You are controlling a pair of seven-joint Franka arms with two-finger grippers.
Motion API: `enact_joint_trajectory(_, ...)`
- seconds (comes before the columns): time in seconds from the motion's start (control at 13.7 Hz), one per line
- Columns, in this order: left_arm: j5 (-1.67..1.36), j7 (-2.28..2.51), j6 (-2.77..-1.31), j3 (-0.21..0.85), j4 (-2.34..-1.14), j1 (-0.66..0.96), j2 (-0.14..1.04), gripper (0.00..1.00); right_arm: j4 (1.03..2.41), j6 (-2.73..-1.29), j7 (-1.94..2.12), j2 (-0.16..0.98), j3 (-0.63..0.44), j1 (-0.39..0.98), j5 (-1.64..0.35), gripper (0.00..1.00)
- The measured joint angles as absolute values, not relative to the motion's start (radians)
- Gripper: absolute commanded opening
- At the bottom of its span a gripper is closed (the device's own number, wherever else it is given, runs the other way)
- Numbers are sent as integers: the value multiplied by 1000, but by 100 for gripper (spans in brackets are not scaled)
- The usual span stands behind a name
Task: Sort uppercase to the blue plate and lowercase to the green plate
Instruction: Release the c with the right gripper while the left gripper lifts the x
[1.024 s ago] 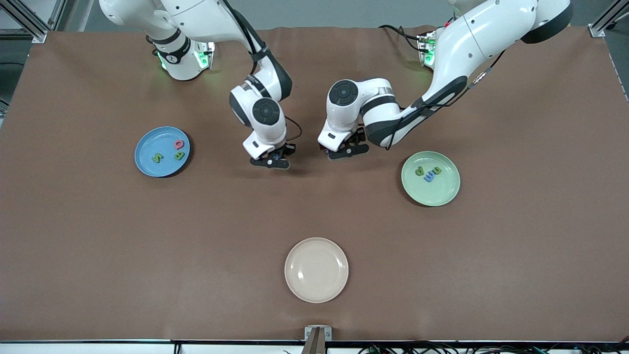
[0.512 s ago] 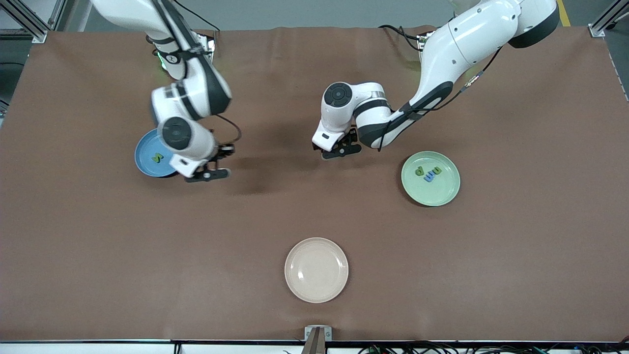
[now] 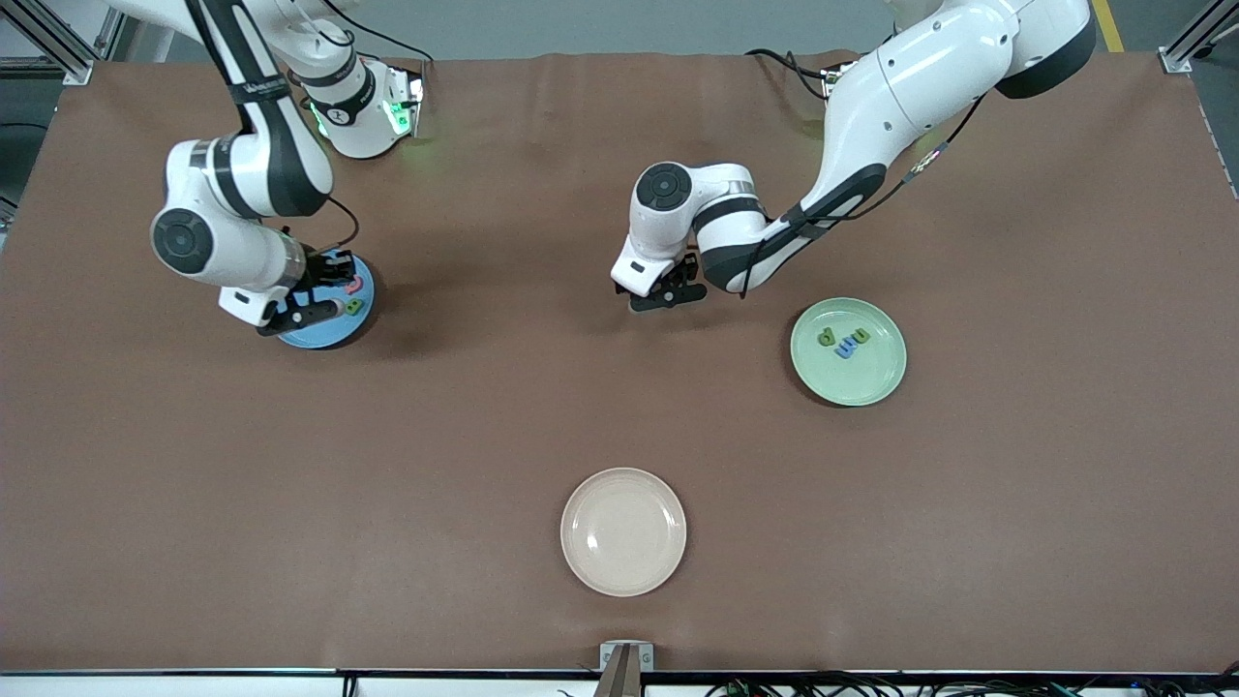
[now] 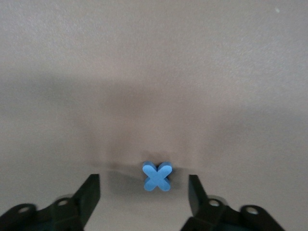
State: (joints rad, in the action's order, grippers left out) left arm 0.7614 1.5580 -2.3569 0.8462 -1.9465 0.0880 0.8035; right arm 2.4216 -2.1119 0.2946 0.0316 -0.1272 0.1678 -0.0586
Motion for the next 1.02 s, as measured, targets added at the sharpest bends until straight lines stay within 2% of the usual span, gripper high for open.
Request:
enact_joint_trajectory(0.22, 761, 1558, -2358, 846, -1946, 91, 818, 54, 2484, -2191, 434, 29, -129, 47, -58, 4)
enact_joint_trajectory(0.29, 761, 1558, -2359, 845, -1946, 94, 820, 51, 2509, -2226, 443, 29, -128, 39, -58, 23)
enact_joint_trajectory(0.37, 761, 1558, -2359, 844, -1943, 97, 820, 49, 2528, -2251, 443, 29, -125, 39, -57, 81)
enact_joint_trajectory(0.44, 761, 1558, -2359, 841, -1939, 101, 820, 46, 2537, -2262, 443, 29, -120, 40, -57, 100)
enact_joint_trajectory(1.02, 756, 1561, -2357, 821, -1916, 127, 818, 38, 2528, -2270, 443, 29, -114, 40, -57, 100)
